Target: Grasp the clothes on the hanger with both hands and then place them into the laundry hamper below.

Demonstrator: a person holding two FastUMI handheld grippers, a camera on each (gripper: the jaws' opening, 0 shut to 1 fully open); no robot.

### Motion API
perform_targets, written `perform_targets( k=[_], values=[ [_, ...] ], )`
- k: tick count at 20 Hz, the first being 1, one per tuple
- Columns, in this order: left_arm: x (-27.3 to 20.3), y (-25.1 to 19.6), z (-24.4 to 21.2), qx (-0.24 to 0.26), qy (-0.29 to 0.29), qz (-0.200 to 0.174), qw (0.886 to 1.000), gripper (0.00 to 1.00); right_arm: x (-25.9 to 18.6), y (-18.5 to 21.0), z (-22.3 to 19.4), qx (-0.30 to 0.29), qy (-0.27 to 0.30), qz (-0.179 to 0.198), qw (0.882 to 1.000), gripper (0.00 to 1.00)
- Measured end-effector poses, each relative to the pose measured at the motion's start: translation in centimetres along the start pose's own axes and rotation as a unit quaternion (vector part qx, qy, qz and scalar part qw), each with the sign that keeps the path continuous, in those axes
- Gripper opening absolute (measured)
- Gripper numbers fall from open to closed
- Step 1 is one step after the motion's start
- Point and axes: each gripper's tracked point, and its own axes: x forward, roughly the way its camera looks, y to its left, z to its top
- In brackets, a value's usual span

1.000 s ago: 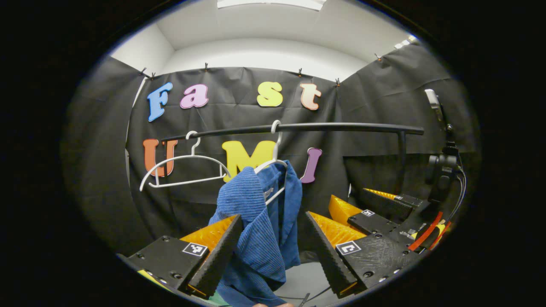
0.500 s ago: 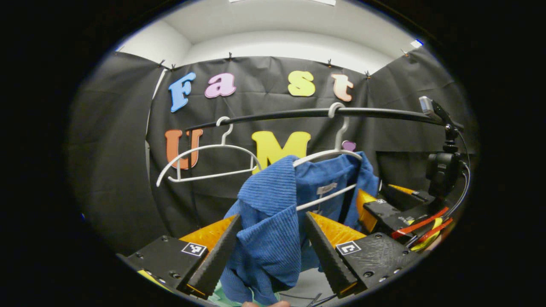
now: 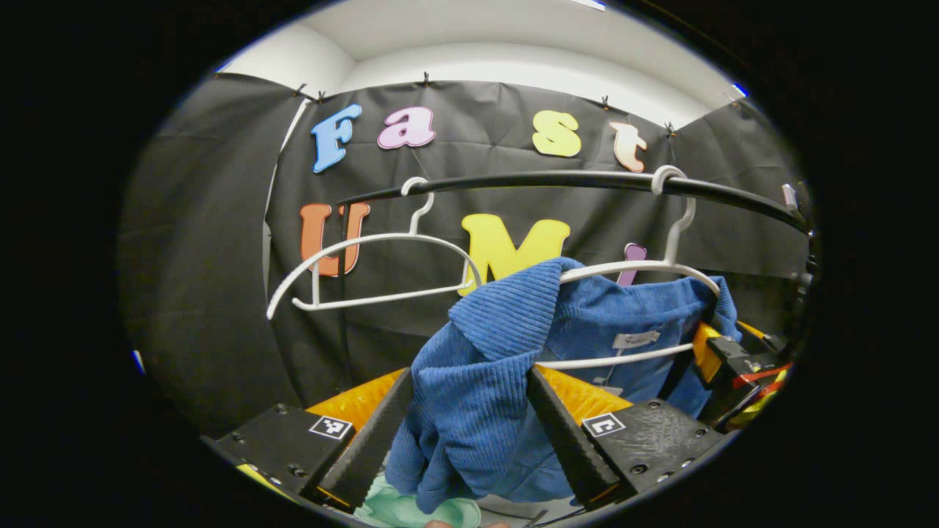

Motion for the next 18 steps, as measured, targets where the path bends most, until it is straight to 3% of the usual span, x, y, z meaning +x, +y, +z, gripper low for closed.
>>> perform_targets(
  k=[7, 10, 14, 15, 18],
  values=[
    [0.4, 0.1, 2.2, 0.015, -0.036, 0.017, 0.999, 0.89, -0.8, 0.2, -0.4, -0.029, 0.007, -0.001, 1.000, 0.64],
    [-0.6, 0.7, 2.9, 0.033, -0.046, 0.027, 0.998, 0.58, -1.6, 0.2, -0.5, -0.031, 0.018, 0.010, 0.999, 0.61],
    [-1.0, 0.3, 3.3, 0.033, -0.037, 0.002, 0.999, 0.20, -3.2, 0.0, -1.0, -0.037, 0.028, 0.020, 0.999, 0.59],
    [-1.3, 0.4, 3.8, 0.036, -0.041, 0.001, 0.998, 0.22, -3.5, -0.1, -1.2, -0.039, 0.033, 0.023, 0.998, 0.59],
    [-1.4, 0.8, 4.4, 0.041, -0.043, -0.010, 0.998, 0.13, -4.6, -0.1, -1.3, -0.044, 0.045, 0.026, 0.998, 0.60]
  ],
)
